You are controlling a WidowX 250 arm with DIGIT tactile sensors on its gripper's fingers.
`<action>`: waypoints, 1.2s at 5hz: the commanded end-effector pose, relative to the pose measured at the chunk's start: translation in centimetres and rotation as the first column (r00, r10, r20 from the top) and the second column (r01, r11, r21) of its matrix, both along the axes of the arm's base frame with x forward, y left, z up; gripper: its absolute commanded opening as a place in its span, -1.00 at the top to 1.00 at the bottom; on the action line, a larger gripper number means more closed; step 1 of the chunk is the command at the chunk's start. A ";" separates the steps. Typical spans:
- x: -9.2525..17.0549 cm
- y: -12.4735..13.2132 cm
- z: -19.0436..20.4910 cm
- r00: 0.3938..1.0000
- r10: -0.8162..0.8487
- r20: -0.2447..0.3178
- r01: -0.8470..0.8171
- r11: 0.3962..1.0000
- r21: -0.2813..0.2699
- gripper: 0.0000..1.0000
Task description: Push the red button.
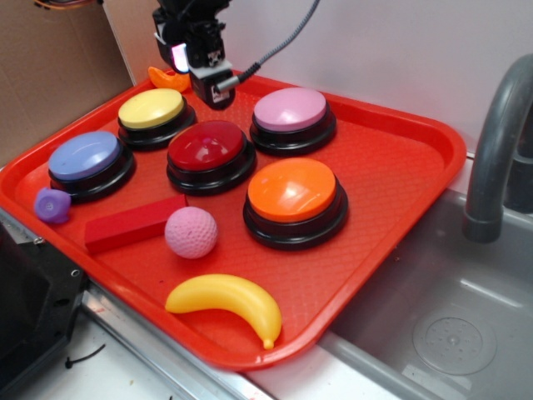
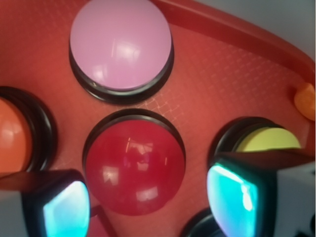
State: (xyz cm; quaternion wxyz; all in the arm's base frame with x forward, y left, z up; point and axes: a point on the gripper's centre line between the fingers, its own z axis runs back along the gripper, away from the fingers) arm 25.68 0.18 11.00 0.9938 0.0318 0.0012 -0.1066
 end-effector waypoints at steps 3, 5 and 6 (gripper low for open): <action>0.1 1.0 4.4 0.999 0.045 0.027 -0.045 0.999 -0.031 -1.00; -0.7 1.2 5.3 0.997 0.056 0.043 -0.055 0.998 -0.026 -1.00; -1.2 1.3 6.2 0.996 0.063 0.065 -0.061 0.998 -0.026 -1.00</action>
